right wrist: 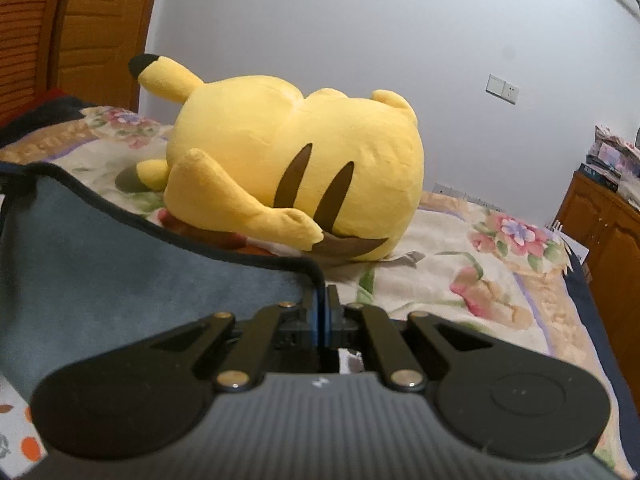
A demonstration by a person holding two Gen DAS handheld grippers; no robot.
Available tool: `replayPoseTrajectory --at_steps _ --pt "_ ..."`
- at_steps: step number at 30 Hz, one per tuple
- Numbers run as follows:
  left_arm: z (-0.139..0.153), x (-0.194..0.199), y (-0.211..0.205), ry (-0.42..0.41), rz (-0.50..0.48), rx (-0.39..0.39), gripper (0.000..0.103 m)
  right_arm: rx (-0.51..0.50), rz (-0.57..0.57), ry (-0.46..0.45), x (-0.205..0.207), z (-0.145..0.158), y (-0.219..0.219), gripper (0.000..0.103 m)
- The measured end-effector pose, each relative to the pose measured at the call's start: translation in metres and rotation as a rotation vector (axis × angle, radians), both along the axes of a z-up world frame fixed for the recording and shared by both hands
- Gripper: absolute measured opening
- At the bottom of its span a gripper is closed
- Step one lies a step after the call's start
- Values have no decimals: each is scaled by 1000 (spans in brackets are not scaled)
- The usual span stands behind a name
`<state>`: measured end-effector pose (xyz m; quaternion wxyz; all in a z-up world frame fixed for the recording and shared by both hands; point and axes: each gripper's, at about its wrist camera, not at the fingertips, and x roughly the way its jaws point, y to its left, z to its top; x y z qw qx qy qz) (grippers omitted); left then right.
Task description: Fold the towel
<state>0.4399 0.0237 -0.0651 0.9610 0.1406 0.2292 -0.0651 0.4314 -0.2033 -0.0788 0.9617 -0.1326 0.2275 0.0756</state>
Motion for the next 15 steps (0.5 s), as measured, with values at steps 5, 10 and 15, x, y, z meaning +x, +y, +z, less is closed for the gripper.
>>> replayPoseTrajectory --at_steps 5,10,15 --pt "-13 14 1 25 15 0 6 -13 -3 11 9 -11 3 3" --pt "-33 29 4 72 44 -9 6 -33 -48 62 19 -34 7 3" --pt "-49 39 8 105 66 -7 6 -56 -56 84 24 -51 17 3"
